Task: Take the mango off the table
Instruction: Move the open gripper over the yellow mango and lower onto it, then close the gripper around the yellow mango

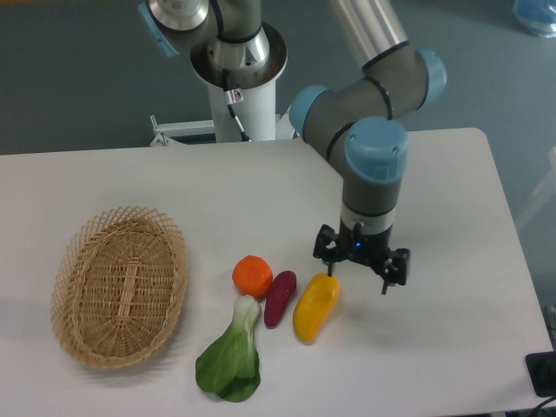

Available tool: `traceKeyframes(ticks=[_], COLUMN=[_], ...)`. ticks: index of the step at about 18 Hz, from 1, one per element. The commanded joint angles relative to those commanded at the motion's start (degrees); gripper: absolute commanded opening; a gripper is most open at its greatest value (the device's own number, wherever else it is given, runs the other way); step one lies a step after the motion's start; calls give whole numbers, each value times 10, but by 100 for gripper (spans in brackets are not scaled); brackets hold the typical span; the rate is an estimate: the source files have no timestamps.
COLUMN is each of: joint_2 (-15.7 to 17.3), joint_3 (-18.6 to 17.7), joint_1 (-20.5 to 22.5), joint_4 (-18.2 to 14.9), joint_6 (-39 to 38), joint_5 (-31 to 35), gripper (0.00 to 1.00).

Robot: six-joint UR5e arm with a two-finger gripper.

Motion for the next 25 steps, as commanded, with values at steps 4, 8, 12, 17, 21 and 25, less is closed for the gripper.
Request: traceKeyframes(ticks=[4,8,12,17,21,25], joint_2=[-9,-11,-30,-41,-48,-48], joint_3=[-34,-52,-44,-47,-47,-44], joint_1=[-18,-20,-26,-30,-38,-39], joint_4=[58,74,78,101,124,125], joint_6=[5,5,4,1,0,0], joint_5=[32,33,33,33,33,33], gripper=[100,100,100,100,93,66])
